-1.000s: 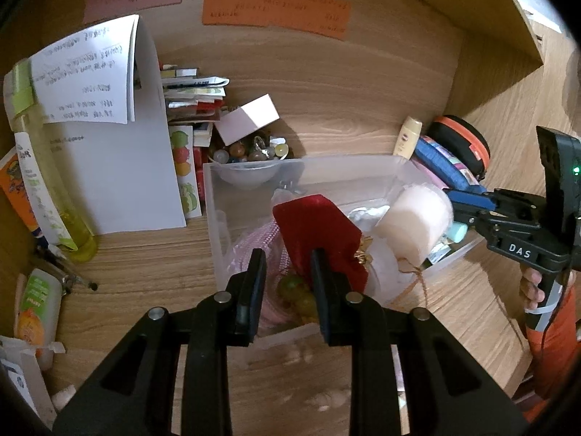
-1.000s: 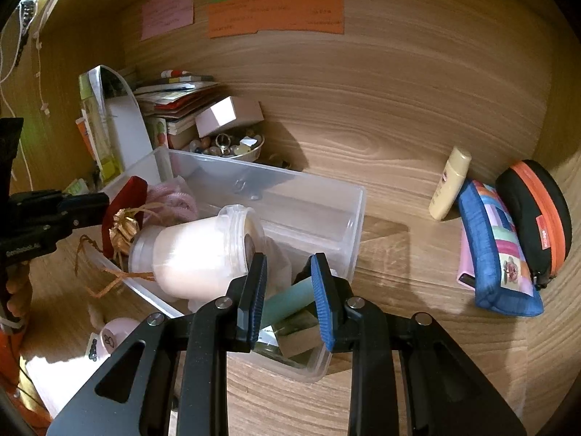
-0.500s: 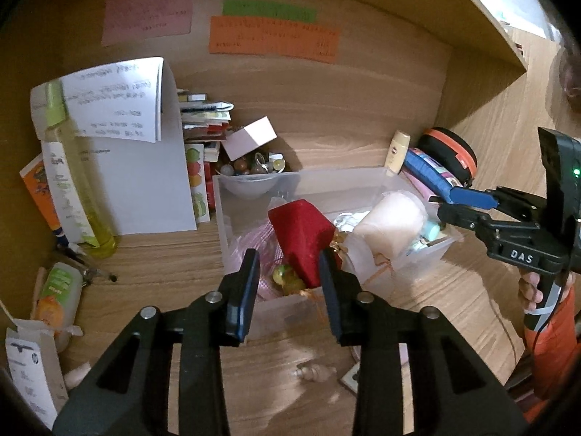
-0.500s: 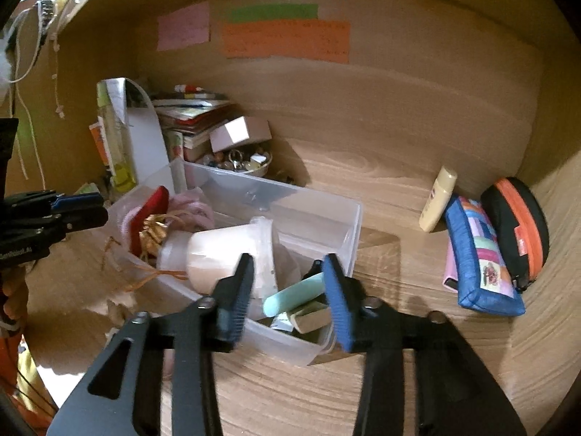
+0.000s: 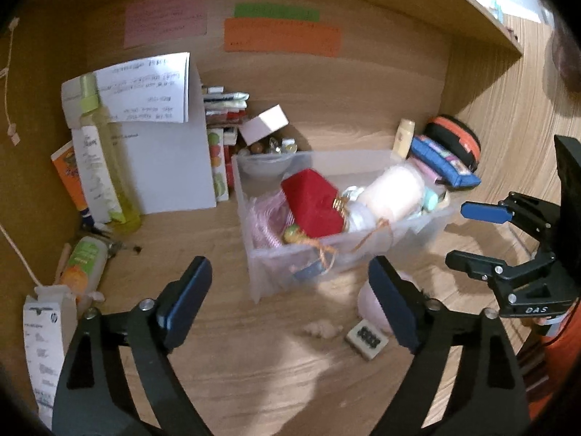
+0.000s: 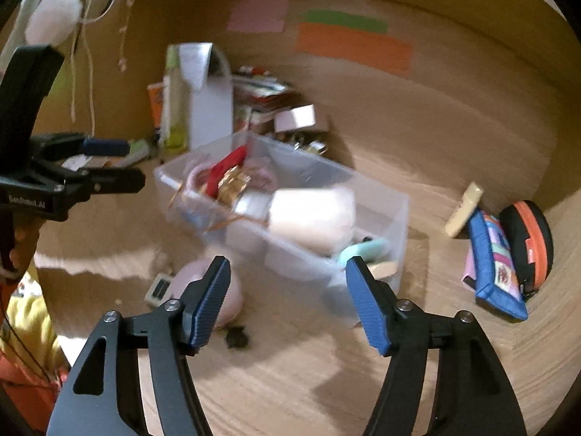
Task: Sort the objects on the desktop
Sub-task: 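Withdraw both tools and move toward pink container and seashell, then grasp pink round container with right tool while left tool grasps seashell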
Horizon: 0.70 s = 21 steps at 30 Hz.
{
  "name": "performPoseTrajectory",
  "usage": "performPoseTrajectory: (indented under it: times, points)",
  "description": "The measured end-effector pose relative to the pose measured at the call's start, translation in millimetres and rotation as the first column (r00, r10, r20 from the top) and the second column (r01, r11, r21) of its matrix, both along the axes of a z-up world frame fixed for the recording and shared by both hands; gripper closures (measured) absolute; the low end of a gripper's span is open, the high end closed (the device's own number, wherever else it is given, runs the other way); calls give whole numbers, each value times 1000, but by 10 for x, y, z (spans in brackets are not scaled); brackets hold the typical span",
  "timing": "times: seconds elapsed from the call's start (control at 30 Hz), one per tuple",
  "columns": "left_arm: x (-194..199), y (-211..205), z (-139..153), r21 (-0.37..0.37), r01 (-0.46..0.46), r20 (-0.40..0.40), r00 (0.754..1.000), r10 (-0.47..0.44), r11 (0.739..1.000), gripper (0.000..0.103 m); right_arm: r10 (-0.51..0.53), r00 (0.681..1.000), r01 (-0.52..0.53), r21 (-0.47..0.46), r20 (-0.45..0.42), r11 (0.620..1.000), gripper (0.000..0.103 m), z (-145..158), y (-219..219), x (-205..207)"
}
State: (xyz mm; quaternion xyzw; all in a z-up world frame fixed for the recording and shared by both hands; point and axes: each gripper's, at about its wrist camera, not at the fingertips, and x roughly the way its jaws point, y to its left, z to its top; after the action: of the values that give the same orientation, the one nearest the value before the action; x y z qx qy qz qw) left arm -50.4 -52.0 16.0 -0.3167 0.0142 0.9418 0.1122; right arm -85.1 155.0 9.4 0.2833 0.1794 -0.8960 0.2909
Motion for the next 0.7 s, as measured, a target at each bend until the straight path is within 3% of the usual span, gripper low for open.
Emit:
performPoseTrajectory:
  times: [0.37,0.53,0.7]
  points:
    - [-70,-34,-496,-87,-10,171,985,25,996,14,87,984,-97,60,154,993,38,-446,-273,69]
    - [-149,35,-674,-93,48,249,968,-24,995,28,90,972,-113,94,218,989,36,-599,-378,-25]
    - [-183,140,-678,-86,85,253,966,-61,993,30,107,967,-136,115,230,984,36,-637,-475,-84]
